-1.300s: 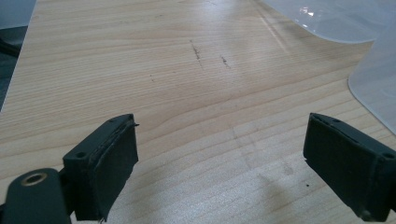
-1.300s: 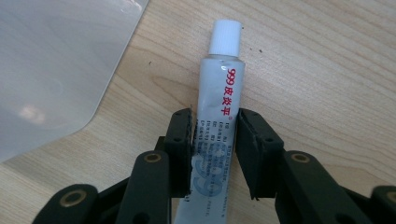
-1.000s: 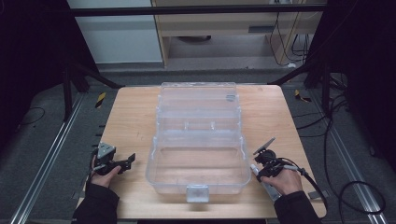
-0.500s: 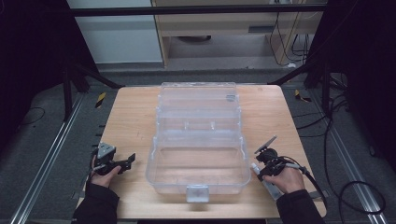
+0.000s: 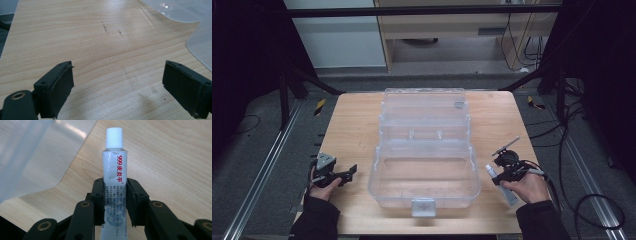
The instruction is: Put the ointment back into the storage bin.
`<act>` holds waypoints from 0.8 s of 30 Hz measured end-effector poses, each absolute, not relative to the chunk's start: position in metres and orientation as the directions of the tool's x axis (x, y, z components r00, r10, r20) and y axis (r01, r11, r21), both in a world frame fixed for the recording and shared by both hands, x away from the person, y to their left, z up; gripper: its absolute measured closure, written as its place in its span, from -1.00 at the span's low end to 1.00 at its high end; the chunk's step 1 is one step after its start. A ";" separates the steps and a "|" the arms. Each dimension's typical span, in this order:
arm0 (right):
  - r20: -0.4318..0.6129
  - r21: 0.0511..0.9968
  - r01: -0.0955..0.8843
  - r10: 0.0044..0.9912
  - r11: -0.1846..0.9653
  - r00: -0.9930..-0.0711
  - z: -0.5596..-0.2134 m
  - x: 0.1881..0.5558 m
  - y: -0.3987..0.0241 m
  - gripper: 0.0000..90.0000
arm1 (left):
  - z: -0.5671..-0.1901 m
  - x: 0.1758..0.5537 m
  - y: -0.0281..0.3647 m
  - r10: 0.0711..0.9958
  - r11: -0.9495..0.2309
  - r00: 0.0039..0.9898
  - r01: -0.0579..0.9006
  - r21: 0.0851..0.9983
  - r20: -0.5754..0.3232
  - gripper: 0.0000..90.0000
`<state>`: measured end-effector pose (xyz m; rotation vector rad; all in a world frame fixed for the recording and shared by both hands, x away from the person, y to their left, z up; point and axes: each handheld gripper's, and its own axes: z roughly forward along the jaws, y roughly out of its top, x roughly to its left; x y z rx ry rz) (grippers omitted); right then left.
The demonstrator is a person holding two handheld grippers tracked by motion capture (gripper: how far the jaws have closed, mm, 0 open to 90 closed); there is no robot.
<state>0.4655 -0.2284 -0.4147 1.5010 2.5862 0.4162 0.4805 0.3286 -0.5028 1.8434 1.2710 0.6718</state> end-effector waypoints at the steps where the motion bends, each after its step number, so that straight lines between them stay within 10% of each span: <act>1: 0.032 0.296 0.832 0.865 0.470 -0.500 -0.415 0.466 -0.228 0.55 | -0.503 0.480 0.329 0.933 -0.193 0.359 0.519 0.832 -0.008 -0.79; 24: -0.006 0.459 0.735 0.829 0.499 -0.559 -0.354 0.462 -0.227 0.55 | -0.503 0.480 0.328 0.931 -0.200 0.365 0.517 0.833 -0.003 -0.79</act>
